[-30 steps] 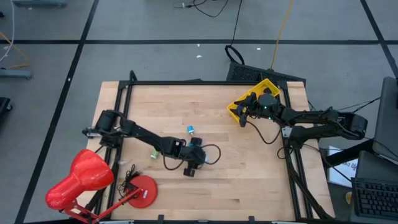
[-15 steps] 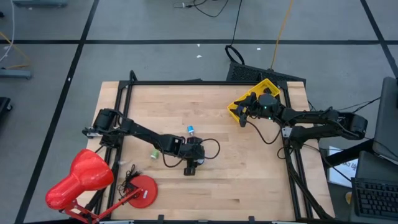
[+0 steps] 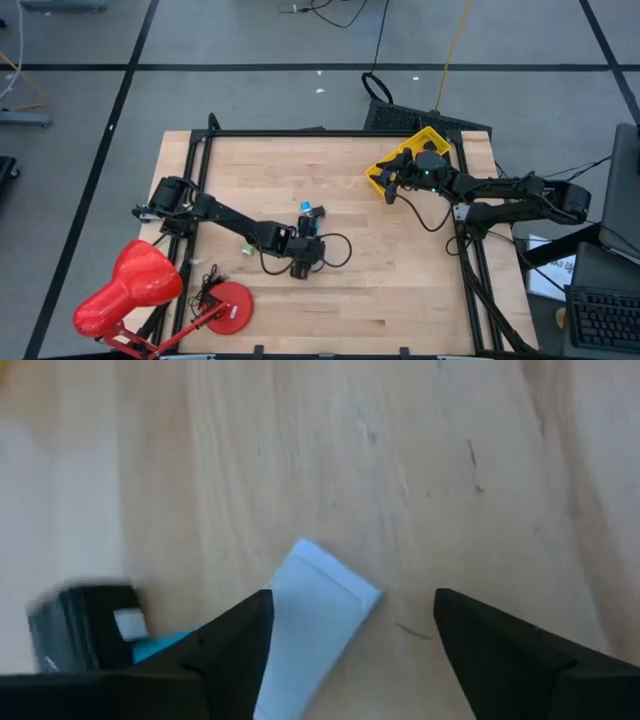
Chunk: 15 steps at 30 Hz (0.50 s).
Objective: Pick & Place Office items
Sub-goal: Put the white digital clock into the bottom yellow basket
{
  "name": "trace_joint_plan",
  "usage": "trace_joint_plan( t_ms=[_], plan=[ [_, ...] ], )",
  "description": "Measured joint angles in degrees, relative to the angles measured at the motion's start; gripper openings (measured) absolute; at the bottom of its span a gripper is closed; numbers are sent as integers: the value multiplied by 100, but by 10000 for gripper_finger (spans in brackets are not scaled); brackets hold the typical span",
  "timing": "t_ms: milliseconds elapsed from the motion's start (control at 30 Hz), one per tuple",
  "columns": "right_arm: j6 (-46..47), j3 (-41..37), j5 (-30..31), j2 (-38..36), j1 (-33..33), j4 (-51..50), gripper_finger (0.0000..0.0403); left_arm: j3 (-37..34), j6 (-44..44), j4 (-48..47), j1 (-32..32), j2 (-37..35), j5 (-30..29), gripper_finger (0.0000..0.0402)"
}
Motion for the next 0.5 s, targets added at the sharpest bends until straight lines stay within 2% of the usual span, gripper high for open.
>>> trace_joint_plan(
  t_ms=[133,267,333,500],
  plan=[
    [0,0,0,0,0,-1,205,2,852,-3,14,1,-200,293],
    [-1,0,-2,0,0,-5,206,7,1143,17,114,-38,-344,291],
    [-8,0,-2,0,0,0,205,11,1152,45,215,-73,-158,286],
    [-5,0,-2,0,0,-3,205,22,1153,-47,570,-3,759,271]
  ],
)
